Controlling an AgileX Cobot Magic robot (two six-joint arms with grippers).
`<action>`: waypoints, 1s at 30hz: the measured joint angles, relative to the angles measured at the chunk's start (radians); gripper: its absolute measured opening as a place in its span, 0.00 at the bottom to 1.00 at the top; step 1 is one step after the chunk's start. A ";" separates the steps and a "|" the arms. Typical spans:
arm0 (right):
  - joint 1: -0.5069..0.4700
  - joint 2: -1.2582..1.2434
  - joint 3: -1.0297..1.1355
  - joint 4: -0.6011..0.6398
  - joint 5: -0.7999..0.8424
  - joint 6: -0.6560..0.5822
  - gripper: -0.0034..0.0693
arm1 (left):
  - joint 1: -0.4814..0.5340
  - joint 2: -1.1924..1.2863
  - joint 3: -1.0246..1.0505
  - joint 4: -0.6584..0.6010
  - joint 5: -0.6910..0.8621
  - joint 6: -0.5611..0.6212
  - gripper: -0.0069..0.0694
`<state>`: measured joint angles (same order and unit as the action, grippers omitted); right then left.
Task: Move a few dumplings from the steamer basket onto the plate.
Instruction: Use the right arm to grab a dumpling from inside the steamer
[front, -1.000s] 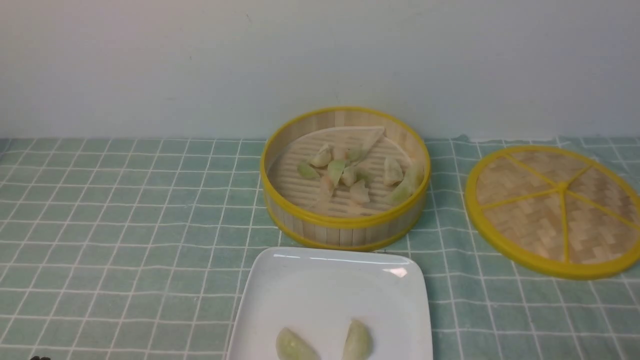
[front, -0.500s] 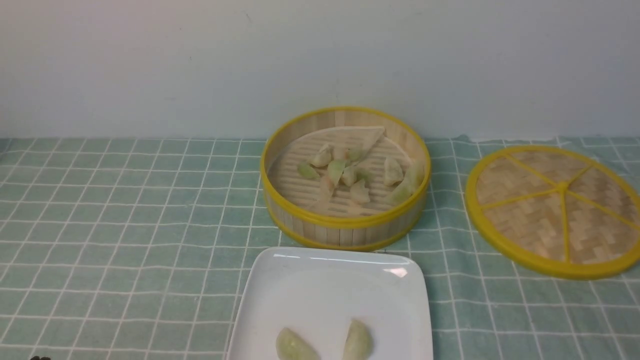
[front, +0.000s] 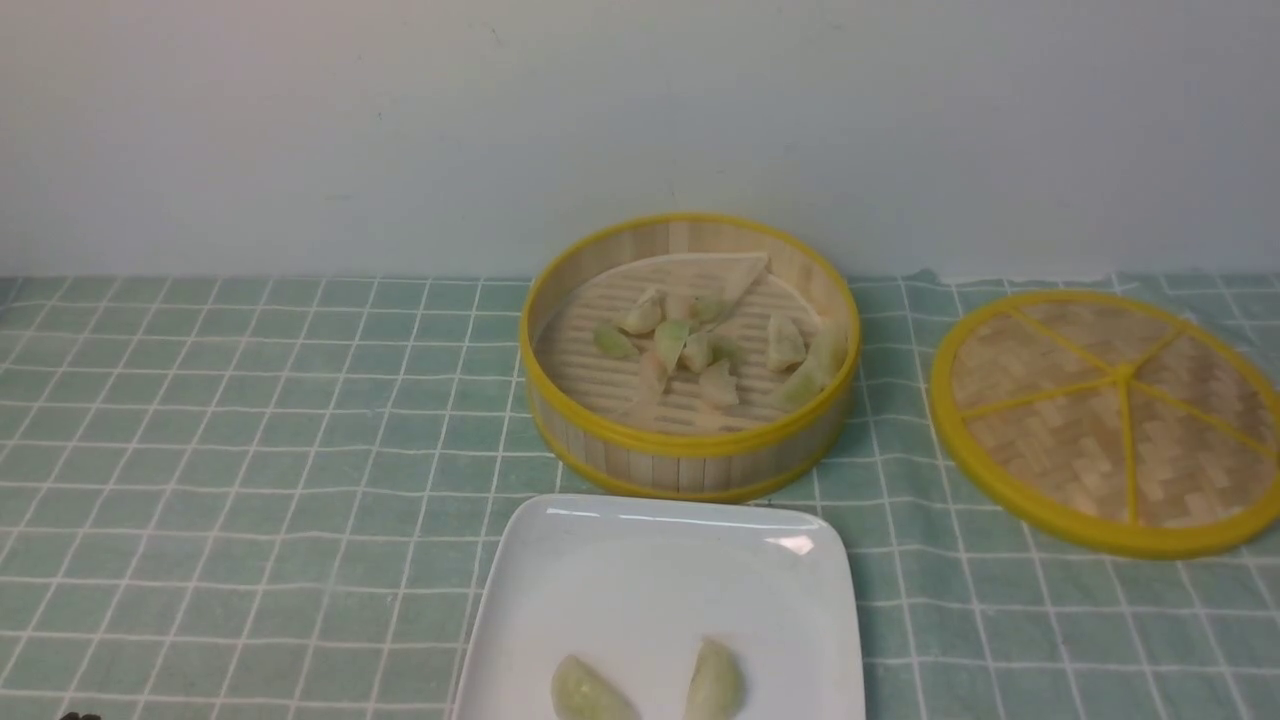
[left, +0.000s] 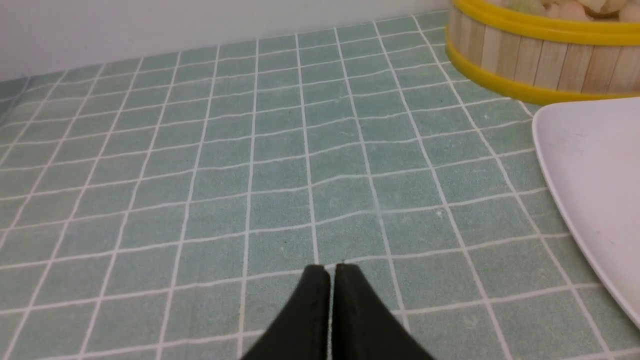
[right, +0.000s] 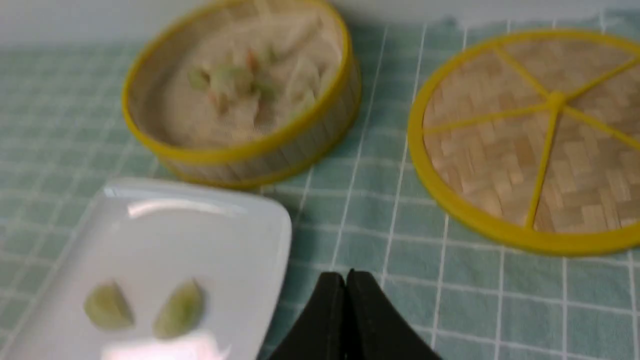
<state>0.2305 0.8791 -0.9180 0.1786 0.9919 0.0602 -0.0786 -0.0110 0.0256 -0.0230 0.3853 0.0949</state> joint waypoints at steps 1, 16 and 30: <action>0.001 0.076 -0.046 0.018 0.022 -0.043 0.03 | 0.000 0.000 0.000 0.000 0.000 0.000 0.08; 0.204 0.800 -0.610 -0.083 0.049 -0.166 0.07 | 0.000 0.000 0.000 0.000 0.000 0.000 0.08; 0.237 1.214 -0.941 -0.235 -0.007 -0.165 0.52 | 0.000 0.000 0.000 0.000 0.000 0.000 0.08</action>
<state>0.4677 2.0930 -1.8593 -0.0563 0.9848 -0.1044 -0.0786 -0.0110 0.0256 -0.0230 0.3853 0.0949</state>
